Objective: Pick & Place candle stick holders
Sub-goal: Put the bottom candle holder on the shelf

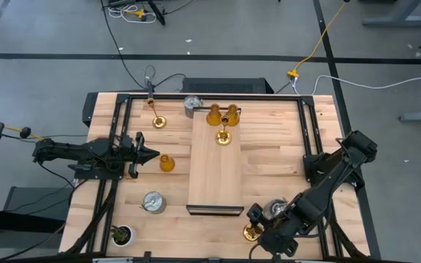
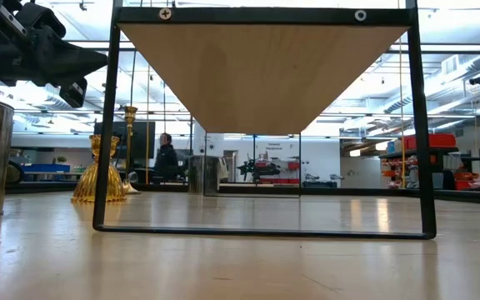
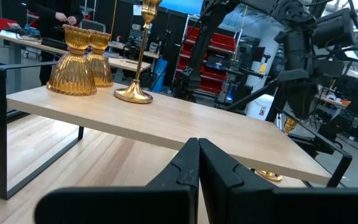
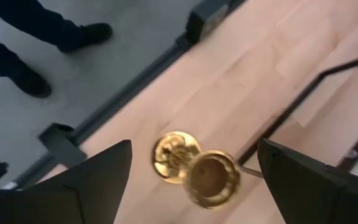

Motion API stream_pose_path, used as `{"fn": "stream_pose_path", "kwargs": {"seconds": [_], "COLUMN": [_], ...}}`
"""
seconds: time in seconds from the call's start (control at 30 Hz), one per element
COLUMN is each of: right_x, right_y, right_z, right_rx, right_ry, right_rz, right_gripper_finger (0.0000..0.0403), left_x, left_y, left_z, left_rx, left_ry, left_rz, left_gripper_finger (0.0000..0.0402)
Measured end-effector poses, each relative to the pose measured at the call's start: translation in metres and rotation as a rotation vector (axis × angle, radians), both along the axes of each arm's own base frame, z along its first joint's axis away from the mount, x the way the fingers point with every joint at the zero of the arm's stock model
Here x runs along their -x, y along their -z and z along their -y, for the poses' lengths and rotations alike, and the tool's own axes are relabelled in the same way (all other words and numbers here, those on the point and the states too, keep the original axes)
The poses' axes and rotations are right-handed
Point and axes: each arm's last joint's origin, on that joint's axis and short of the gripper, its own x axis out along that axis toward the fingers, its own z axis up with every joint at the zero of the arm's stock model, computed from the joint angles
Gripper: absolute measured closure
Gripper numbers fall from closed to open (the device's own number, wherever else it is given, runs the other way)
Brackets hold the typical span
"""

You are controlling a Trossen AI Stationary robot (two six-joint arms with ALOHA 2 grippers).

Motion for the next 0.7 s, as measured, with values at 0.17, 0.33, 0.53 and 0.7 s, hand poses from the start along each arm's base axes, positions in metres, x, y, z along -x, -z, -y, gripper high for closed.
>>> {"fn": "stream_pose_path", "kwargs": {"seconds": [0.17, 0.33, 0.53, 0.7], "right_x": [-0.003, -0.003, -0.002, -0.003], "right_y": [0.008, 0.018, 0.020, 0.020], "right_z": [0.005, 0.010, 0.011, 0.011], "right_rx": [0.014, 0.029, 0.031, 0.024], "right_ry": [0.017, 0.022, 0.027, 0.041], "right_rz": [-0.015, -0.047, -0.052, -0.055], "right_gripper_finger": [0.0053, 0.0053, 0.0069, 0.0102], "left_x": [0.000, 0.000, 0.000, 0.000], "left_y": [0.000, 0.000, 0.000, 0.000], "left_z": [0.000, 0.000, 0.000, 0.000], "left_rx": [0.000, 0.000, 0.000, 0.000], "left_ry": [0.000, 0.000, 0.000, 0.000], "left_rz": [0.000, 0.000, 0.000, 0.000], "left_gripper_finger": [0.0392, 0.0392, 0.0392, 0.0392]}}
